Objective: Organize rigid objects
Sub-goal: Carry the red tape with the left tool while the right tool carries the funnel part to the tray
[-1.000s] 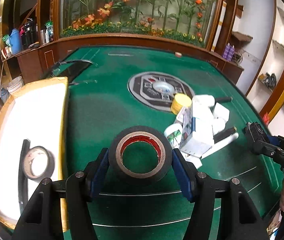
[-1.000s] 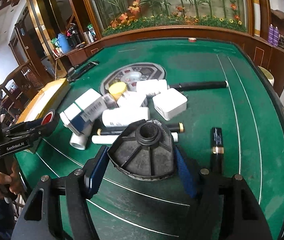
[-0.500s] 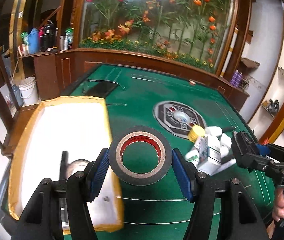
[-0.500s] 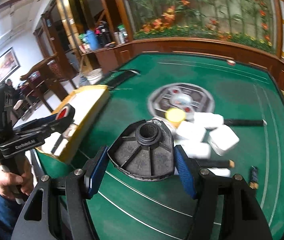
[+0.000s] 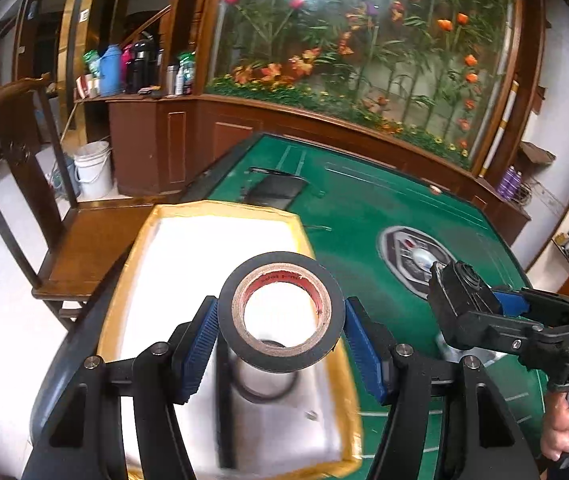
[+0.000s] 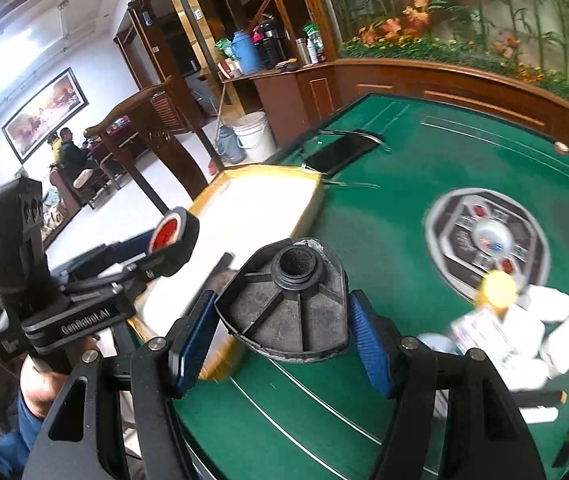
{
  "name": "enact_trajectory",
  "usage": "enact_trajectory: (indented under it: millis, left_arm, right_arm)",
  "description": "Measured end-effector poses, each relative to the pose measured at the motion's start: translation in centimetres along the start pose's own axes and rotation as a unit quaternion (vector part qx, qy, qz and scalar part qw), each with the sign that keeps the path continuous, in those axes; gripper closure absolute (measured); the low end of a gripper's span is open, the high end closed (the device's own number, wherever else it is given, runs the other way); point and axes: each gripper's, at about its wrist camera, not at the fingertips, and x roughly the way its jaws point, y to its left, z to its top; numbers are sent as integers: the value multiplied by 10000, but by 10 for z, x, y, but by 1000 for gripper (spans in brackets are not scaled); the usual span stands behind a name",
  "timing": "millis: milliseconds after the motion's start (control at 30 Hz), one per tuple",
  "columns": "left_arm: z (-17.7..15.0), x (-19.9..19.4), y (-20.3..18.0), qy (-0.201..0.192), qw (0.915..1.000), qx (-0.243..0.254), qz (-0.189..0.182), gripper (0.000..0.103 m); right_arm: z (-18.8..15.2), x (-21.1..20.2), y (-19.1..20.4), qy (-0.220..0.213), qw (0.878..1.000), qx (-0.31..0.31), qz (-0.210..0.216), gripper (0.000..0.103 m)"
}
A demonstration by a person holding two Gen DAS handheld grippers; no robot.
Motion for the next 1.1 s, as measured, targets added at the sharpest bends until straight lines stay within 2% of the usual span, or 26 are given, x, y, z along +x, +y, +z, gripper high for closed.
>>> enact_trajectory:
  millis: [300, 567, 667, 800, 1100]
  left_arm:
    - [19, 43, 51, 368, 9982, -225, 419, 37]
    - [26, 93, 80, 867, 9934, -496, 564, 36]
    - [25, 109, 82, 1087, 9913, -519, 538, 36]
    - [24, 126, 73, 1307, 9890, -287, 637, 36]
    - [27, 131, 65, 1287, 9892, -136, 692, 36]
  right_arm:
    - [50, 58, 20, 205, 9998, 47, -8, 38]
    - [76, 134, 23, 601, 9977, 288, -95, 38]
    - [86, 161, 22, 739, 9960, 492, -136, 38]
    - [95, 189, 18, 848, 9942, 603, -280, 38]
    - [94, 223, 18, 1053, 9915, 513, -570, 38]
